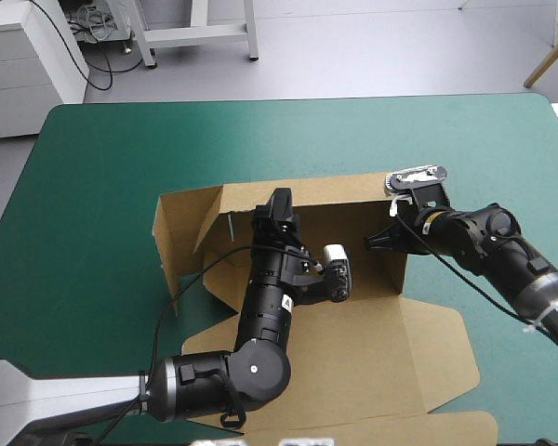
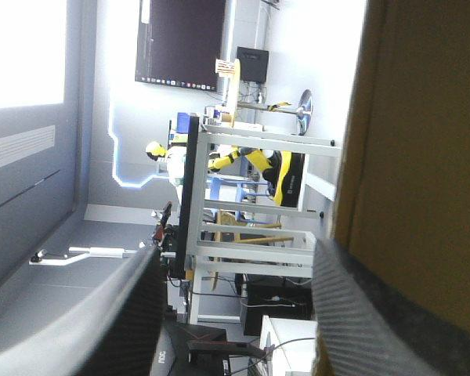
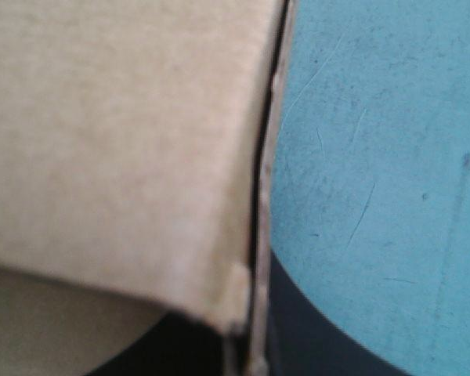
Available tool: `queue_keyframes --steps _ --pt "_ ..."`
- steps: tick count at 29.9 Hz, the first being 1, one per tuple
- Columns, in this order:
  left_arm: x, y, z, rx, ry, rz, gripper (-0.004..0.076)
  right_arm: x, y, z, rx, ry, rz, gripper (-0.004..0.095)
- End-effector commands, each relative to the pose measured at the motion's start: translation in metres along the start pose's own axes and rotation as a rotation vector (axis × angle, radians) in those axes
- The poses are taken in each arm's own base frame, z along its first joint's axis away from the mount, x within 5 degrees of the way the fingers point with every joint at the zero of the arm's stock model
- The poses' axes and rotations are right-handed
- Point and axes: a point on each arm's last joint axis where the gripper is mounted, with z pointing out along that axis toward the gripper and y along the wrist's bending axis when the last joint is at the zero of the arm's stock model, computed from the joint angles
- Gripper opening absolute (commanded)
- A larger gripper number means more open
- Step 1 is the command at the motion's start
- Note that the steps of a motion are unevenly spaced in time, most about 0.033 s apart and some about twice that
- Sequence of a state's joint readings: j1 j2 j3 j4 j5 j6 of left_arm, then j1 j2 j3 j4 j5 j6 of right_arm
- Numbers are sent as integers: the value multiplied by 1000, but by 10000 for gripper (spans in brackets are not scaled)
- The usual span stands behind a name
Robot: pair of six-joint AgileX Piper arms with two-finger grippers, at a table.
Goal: Fold the box
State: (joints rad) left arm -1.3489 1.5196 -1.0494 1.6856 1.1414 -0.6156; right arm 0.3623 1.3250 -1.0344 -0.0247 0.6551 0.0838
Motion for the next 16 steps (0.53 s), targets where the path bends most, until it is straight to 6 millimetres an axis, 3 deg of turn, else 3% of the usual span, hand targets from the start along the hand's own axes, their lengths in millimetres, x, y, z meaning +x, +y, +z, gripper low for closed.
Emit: queue_keyframes --steps 1,11,16 --pt "-9 46 -10 -181 -45 -42 381 -15 2 5 -2 -21 -3 -19" --pt "-15 83 -9 -249 -7 -43 310 -50 4 13 5 72 6 -19" --pt "6 113 12 -276 30 -111 187 -69 -7 16 4 105 63 -20"
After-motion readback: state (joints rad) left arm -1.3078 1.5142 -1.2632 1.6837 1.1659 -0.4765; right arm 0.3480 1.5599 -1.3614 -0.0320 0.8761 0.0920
